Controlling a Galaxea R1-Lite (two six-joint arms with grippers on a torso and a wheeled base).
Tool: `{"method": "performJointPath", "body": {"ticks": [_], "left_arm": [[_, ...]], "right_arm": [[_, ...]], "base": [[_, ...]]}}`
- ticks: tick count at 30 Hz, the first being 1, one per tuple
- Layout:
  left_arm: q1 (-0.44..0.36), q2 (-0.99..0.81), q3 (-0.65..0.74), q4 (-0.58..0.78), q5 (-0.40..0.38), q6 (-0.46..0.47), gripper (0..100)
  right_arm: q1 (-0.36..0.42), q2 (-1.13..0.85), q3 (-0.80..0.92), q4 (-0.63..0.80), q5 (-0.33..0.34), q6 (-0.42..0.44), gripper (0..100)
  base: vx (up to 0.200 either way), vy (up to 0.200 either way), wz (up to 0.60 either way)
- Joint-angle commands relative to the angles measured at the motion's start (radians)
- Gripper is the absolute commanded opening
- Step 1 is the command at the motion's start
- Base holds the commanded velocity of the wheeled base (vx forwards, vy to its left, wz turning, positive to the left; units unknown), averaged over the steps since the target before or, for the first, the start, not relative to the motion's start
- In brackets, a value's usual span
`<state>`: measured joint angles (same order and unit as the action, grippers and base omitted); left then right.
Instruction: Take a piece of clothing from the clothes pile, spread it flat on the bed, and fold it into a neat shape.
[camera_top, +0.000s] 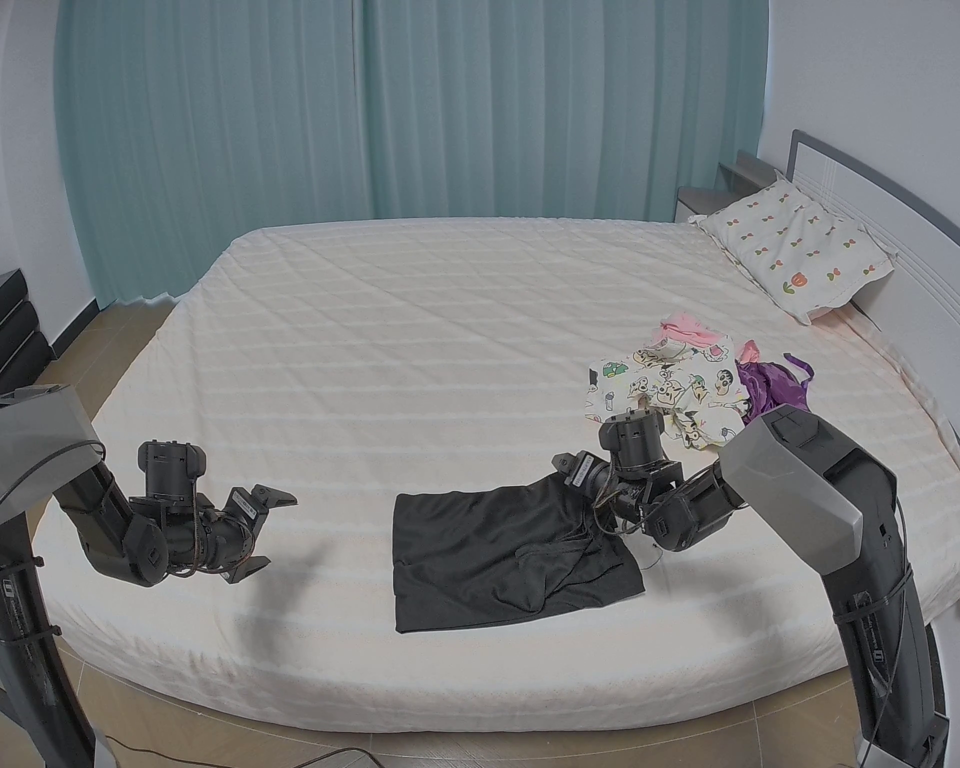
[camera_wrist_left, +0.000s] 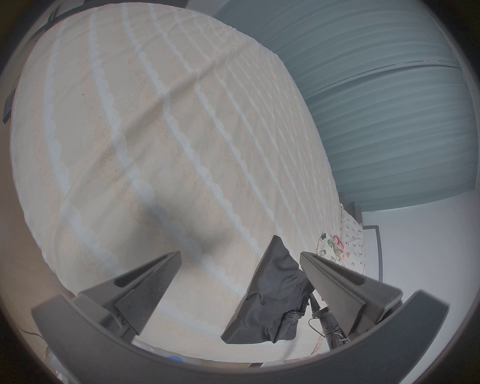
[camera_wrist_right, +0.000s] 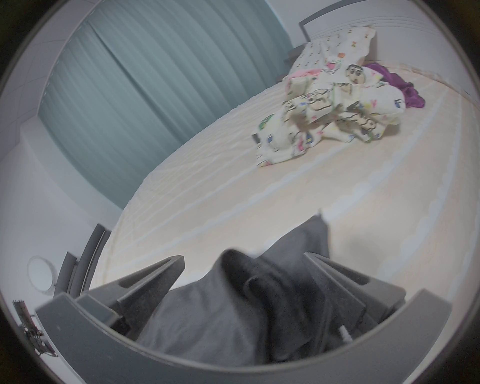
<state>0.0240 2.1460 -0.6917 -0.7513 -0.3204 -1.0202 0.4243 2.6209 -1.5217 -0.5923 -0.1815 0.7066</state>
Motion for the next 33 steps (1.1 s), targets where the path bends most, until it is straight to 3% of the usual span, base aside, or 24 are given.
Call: {"method": "performJointPath", "body": {"ticks": [1, 8, 12, 20, 26, 27, 33], "left_arm": [[0.001, 0.002, -0.002, 0.0, 0.0, -0.001, 100], [0.001, 0.002, -0.002, 0.0, -0.002, -0.001, 100], [0.001, 0.002, -0.002, 0.0, 0.0, -0.001, 100], [0.001, 0.002, -0.002, 0.0, 0.0, -0.001, 100], [0.002, 0.002, -0.002, 0.0, 0.0, -0.001, 100], [0.001, 0.002, -0.002, 0.0, 0.0, -0.001, 100], [0.001, 0.002, -0.002, 0.0, 0.0, -0.001, 100]], "right_arm": [[-0.027, 0.001, 0.002, -0.004, -0.004, 0.001, 100], [-0.027, -0.039, 0.025, -0.007, 0.008, -0.002, 100], [-0.024, -0.039, 0.025, -0.004, 0.025, -0.047, 100], [-0.016, 0.002, 0.011, -0.006, 0.135, -0.184, 100], [-0.002, 0.018, 0.006, -0.001, 0.172, -0.2, 100], [-0.002, 0.019, 0.005, -0.003, 0.172, -0.2, 0], [-0.019, 0.016, 0.0, -0.004, 0.162, -0.2, 0]], "base": [[0.0, 0.0, 0.0], [0.0, 0.0, 0.0], [0.0, 0.0, 0.0], [0.0, 0.0, 0.0], [0.0, 0.0, 0.0], [0.0, 0.0, 0.0], [0.0, 0.0, 0.0]]}}
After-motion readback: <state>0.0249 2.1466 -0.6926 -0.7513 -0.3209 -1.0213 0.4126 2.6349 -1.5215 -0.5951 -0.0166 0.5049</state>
